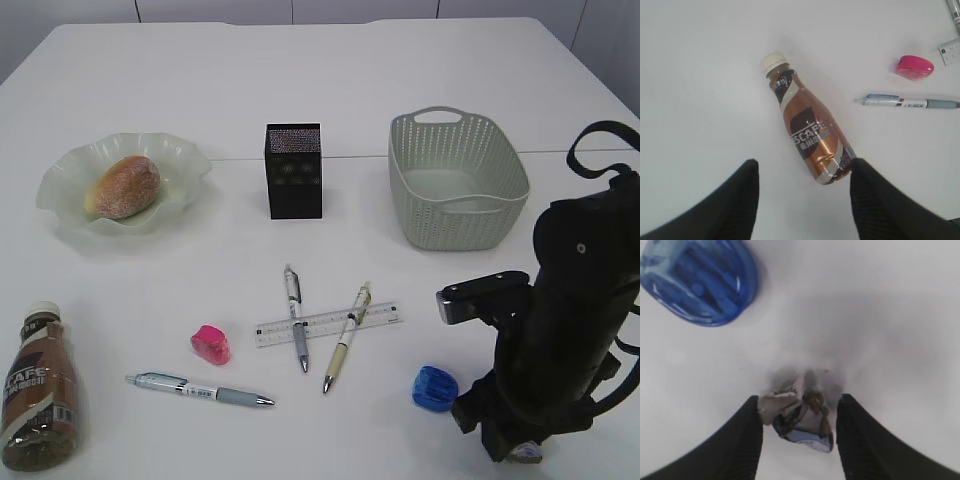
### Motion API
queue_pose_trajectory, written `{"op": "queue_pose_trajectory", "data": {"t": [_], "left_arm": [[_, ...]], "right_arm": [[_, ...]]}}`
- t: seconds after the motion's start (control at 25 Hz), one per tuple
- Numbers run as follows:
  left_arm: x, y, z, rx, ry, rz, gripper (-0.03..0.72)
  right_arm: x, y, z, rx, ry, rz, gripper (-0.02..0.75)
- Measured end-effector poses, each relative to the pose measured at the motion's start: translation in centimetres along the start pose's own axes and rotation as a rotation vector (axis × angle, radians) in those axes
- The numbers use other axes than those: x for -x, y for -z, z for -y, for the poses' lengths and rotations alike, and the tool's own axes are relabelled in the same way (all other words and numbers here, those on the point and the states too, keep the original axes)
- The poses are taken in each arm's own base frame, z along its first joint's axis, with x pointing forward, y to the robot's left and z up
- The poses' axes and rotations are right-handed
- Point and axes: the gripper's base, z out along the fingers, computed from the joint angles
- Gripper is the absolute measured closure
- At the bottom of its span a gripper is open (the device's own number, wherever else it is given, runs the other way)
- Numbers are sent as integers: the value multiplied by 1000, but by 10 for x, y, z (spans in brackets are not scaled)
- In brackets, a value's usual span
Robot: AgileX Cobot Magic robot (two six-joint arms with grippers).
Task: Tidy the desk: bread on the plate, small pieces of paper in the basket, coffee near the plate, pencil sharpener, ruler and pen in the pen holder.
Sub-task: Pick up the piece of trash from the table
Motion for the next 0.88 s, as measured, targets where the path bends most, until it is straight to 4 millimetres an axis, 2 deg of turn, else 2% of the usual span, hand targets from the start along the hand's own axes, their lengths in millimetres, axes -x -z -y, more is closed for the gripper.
{"op": "queue_pose_trajectory", "data": {"t": [0.36, 0.6, 0.76, 0.88], "left_arm": [[0, 0, 0, 0, 0, 2, 265], [0, 0, 0, 0, 0, 5, 265], [0, 0, 0, 0, 0, 5, 265], [1, 0, 0, 0, -2, 6, 265]], "right_arm": [[1, 0, 0, 0, 10, 5, 545], [1, 2, 0, 0, 16, 14, 585], [1, 18, -1, 5, 20, 76, 587], [10, 41, -3, 11, 27, 169, 587]]}}
